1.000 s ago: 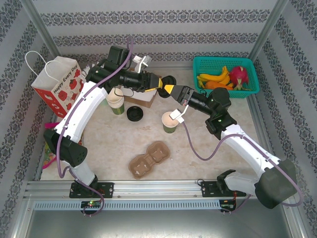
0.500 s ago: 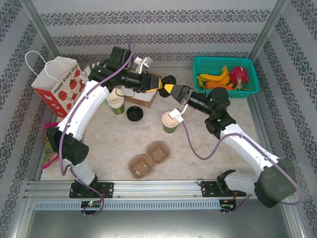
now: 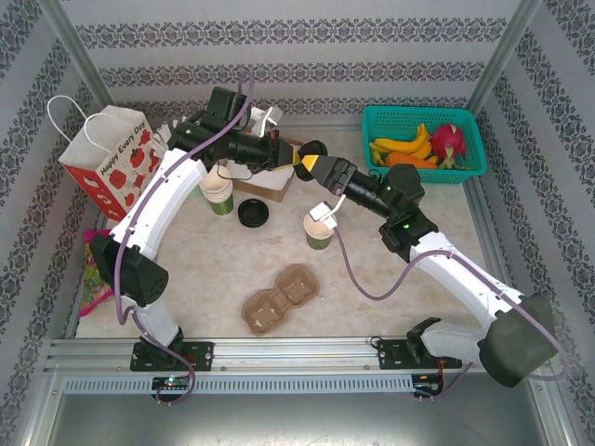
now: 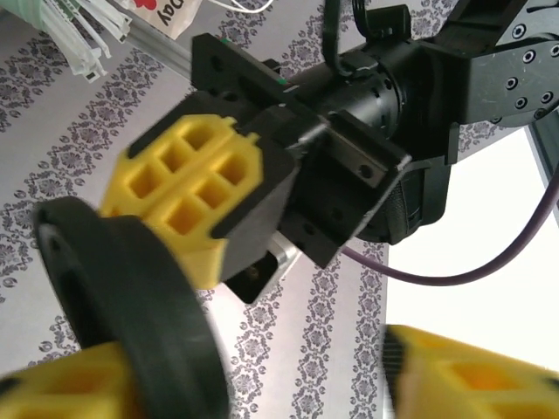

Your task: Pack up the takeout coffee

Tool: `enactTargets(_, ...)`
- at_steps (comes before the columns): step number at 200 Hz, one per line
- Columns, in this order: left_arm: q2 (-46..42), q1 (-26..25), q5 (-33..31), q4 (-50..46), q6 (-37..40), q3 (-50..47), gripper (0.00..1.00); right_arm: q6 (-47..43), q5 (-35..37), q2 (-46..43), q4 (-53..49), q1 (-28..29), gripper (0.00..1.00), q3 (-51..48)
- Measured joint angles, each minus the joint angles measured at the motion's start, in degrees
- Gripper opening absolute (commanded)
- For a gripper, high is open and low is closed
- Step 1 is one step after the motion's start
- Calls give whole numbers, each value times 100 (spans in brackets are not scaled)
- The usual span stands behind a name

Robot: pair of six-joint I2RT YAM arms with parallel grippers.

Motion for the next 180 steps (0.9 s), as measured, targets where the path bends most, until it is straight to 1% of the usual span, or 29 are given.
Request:
enactTargets(5, 2, 0, -83, -7, 28, 0, 0, 107, 98, 4, -11, 35, 98, 0)
enactTargets(29, 2, -15, -361, -61, 219, 26, 0, 649, 575, 103, -348, 94, 98, 0)
enactTargets(57, -2, -13, -920, -109, 385, 33, 0, 1751, 1045, 72, -813, 155, 98, -35)
enactTargets(80, -22, -13, -1281, -118, 472, -17, 0, 2640, 1631, 74, -1115, 461, 98, 22)
enactTargets(101, -114, -13, -1530, -120, 501, -201, 0, 3493, 2098, 74, -1185, 662, 98, 76)
enactTargets(117, -190, -13, -1692, -109, 520, -363, 0, 4138, 2492, 74, -1191, 710, 98, 76)
enactTargets(138, -260, -13, -1961, -118, 579, -509, 0, 5200, 2959, -26, -1220, 782, 98, -11)
enactTargets(180, -262, -17, -2441, -125, 645, -535, 0, 8072, 3451, -802, -1569, 807, 98, -442)
